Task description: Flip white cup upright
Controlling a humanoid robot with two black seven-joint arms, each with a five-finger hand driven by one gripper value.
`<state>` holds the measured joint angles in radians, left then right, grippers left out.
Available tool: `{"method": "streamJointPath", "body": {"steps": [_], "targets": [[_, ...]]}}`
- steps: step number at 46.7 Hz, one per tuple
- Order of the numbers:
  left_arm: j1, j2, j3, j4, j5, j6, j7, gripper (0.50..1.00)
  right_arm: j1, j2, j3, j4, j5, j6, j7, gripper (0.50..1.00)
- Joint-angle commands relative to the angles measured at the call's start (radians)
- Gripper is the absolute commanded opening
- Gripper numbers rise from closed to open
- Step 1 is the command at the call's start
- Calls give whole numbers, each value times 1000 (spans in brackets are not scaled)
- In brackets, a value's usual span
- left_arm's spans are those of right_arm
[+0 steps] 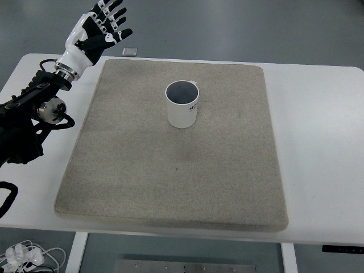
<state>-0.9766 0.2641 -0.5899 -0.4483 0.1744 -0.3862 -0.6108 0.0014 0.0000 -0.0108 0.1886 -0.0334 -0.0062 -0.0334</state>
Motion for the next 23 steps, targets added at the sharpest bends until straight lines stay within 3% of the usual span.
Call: {"method": "streamJointPath", "body": {"steps": [1,11,17,23], "targets": [[-4,0,-2,3,-97,0,0,1000,0,0,0,0,0,0,0,952],[-4,-22,-5,23,-332,18,0,1000,0,0,0,0,1,0,0,952],[-4,-68,-2,77,-411,42,189,1000,0,0,2,0,0,0,0,952],[-7,-108,2,112,-405,87,276,1000,0,0,3,0,0,0,0,952]]}}
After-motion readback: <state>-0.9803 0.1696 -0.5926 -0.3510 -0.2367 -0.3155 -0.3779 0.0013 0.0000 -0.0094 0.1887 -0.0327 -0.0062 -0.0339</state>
